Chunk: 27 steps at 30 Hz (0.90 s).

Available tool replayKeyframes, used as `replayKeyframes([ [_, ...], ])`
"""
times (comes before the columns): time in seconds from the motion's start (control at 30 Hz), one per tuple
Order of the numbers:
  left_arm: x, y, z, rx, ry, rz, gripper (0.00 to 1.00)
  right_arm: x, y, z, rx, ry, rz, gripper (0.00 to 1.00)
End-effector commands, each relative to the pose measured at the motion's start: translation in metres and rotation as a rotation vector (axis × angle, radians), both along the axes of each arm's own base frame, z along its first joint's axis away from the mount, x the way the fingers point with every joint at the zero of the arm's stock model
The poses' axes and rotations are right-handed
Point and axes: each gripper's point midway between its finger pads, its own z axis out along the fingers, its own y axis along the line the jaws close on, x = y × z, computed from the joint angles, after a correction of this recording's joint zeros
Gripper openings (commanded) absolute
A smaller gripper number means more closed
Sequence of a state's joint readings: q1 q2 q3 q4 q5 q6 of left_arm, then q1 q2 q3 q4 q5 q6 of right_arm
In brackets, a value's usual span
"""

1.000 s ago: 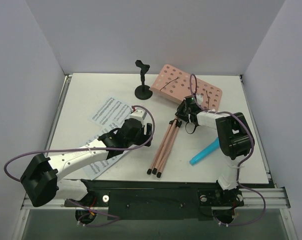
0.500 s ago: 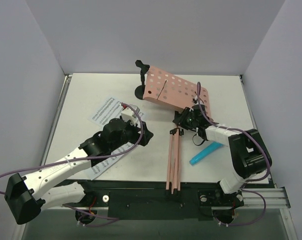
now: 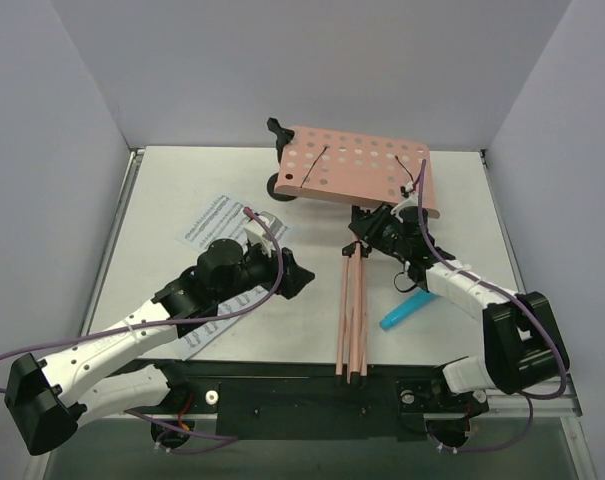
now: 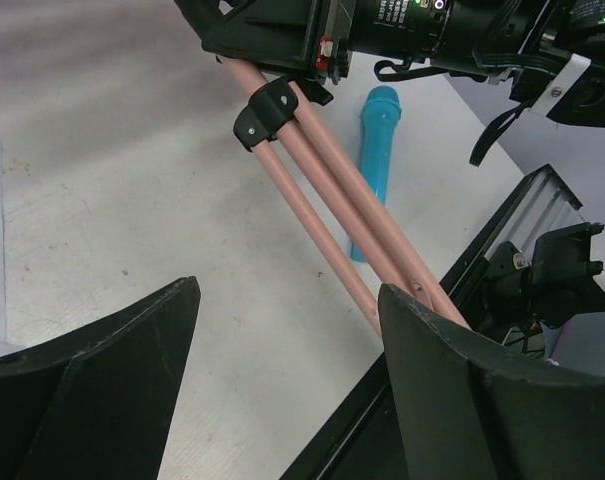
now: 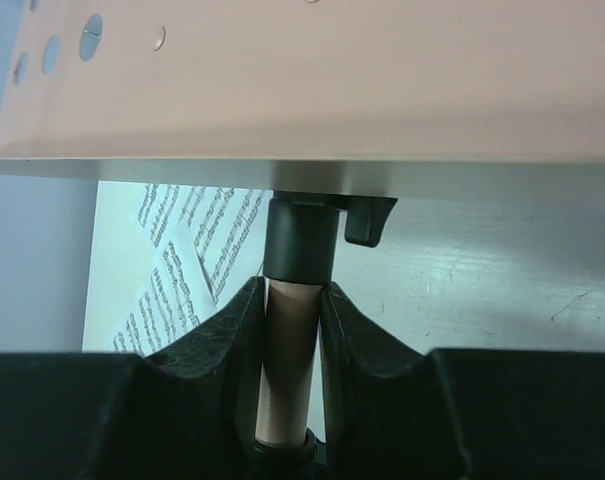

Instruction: Set up the instrument practice props

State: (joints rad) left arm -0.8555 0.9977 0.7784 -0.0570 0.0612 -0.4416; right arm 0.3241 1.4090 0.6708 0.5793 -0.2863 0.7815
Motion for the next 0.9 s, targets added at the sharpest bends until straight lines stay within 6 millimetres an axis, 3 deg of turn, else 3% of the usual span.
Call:
replayKeyframes([
  [0.0, -0.004, -0.011, 0.026, -0.087, -0.059, -0.061, 0.82, -0.001, 0.006, 0.199, 0.245, -0.599, 0.024, 0.0],
  [0.2, -0.006, -0.019, 0.019, -0.101, -0.035, -0.084, 0.82, -0.018, -0.017, 0.195, 0.182, -0.614, -0.062, 0.0],
  [0.23, -0.005, -0.02, 0.018, -0.1, -0.034, -0.084, 0.83, -0.018, -0.021, 0.186, 0.14, -0.588, -0.076, 0.0],
  [0.4, -0.005, -0.026, 0.013, -0.092, -0.024, -0.102, 0.82, -0.031, -0.047, 0.174, 0.023, -0.586, -0.161, 0.0],
  [0.53, -0.004, -0.03, 0.01, -0.094, -0.022, -0.114, 0.83, -0.038, -0.056, 0.165, -0.033, -0.574, -0.18, 0.0],
  [0.67, -0.006, -0.034, 0.009, -0.104, -0.018, -0.133, 0.82, -0.045, -0.061, 0.172, -0.014, -0.587, -0.2, 0.0],
  [0.87, -0.018, -0.045, 0.024, -0.178, -0.024, -0.195, 0.82, -0.061, -0.066, 0.207, 0.103, -0.655, -0.232, 0.0],
])
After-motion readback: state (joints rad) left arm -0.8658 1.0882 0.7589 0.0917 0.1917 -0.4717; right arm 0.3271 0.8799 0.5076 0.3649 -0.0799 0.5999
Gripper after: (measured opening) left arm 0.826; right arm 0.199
